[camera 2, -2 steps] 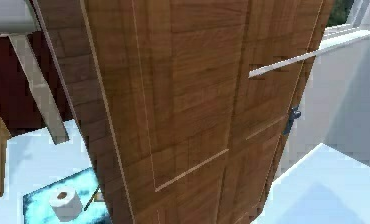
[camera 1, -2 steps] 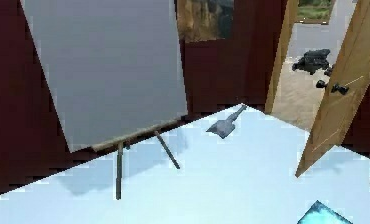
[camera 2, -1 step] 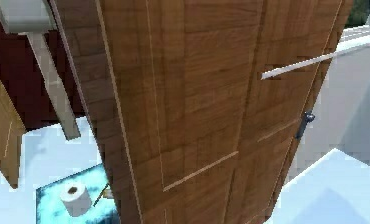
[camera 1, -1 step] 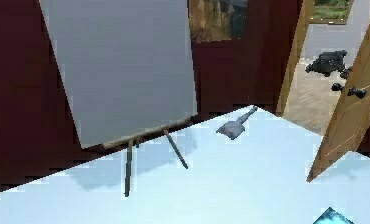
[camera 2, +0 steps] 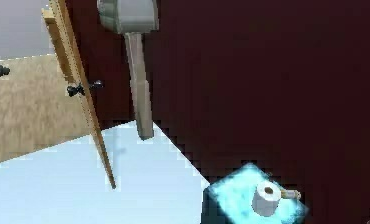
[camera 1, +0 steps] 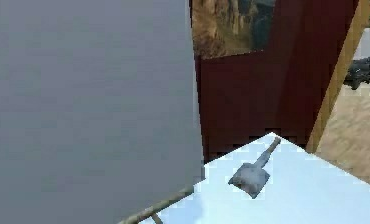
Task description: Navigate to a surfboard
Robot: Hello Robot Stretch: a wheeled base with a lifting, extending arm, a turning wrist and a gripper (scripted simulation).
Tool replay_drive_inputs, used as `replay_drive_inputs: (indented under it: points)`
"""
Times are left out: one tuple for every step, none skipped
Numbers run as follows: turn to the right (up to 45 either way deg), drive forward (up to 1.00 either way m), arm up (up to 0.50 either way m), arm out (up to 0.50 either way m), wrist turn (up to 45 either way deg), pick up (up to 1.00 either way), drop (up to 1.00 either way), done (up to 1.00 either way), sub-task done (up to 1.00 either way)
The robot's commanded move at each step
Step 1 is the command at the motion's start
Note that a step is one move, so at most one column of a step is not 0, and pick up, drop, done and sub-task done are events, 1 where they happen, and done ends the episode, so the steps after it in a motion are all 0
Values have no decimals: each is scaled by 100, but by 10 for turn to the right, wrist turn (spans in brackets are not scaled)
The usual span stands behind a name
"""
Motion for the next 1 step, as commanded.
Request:
replay_drive_inputs:
  points:
    - [450, 0, 0, 0, 0, 0, 0, 0, 0]
